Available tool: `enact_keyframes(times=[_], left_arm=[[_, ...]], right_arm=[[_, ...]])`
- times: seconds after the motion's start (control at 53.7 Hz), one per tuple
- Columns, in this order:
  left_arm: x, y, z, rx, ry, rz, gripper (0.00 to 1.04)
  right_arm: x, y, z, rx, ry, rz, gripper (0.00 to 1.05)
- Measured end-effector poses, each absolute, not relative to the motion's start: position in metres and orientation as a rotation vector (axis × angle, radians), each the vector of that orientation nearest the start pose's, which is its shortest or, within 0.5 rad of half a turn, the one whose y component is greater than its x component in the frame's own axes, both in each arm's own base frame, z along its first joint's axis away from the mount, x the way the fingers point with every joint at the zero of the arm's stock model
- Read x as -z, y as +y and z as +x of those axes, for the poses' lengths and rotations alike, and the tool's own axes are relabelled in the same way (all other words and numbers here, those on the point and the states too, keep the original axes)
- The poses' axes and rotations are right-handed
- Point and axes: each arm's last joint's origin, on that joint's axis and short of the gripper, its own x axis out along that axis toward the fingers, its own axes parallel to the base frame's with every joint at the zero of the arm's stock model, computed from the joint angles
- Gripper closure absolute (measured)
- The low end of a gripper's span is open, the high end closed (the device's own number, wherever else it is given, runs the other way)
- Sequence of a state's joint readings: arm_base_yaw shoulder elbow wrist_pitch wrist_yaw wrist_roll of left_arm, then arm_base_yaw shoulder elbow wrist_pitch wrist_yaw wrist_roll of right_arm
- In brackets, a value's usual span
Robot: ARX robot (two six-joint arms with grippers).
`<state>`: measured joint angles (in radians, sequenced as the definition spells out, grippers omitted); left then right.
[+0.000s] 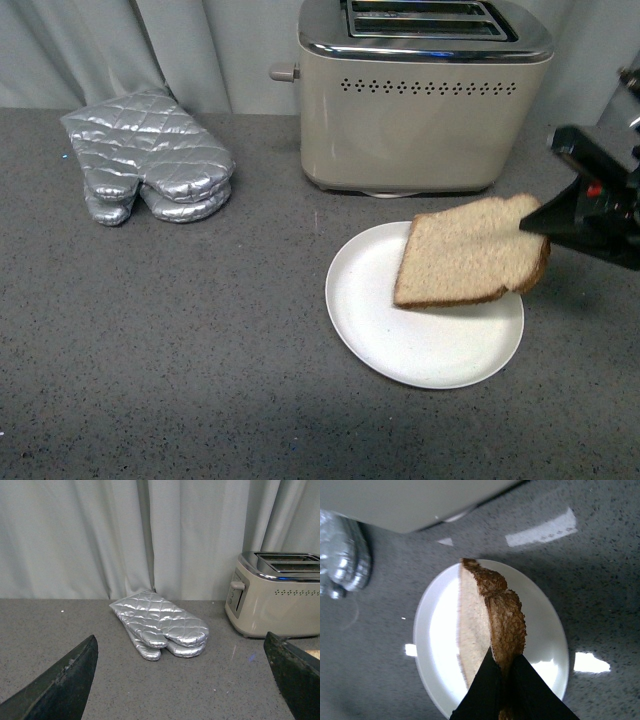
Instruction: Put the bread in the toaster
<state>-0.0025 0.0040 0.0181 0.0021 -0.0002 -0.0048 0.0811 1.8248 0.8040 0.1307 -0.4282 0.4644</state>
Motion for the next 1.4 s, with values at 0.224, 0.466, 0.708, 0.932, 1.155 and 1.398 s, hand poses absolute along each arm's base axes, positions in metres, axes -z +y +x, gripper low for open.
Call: enact_keyframes(times=[0.224,0.466,0.708,0.932,1.155,1.398], left_arm=[[-0.170,0.000,0.097,0.002,-0.016,-0.005,0.07],[-0.170,0.000,0.097,0.002,-0.016,-0.005,0.07],[-0.170,0.000,0.097,0.002,-0.016,-0.005,0.07],[-0.170,0.000,0.097,0.002,-0.016,-0.005,0.07],[-0.170,0.000,0.097,0.002,-0.016,-0.005,0.07],[-0.170,0.000,0.097,0.002,-0.016,-0.005,0.07]], right_arm=[[-0.170,0.045,0.308,-0.110,0.828,0.798,1.04],[-0.236,0.057,0.289,0.179,0.548,1.034,1.04],[-0.265,0.089,0.322,0.193,0.458,1.221,1.04],[-0.265,0.125,0.359,0.237,0.489,1.312,1.04],[-0.254,0.145,0.371,0.294,0.540,1.358,1.04],[-0.252,0.151,0.374,0.341,0.553,1.405,1.04]])
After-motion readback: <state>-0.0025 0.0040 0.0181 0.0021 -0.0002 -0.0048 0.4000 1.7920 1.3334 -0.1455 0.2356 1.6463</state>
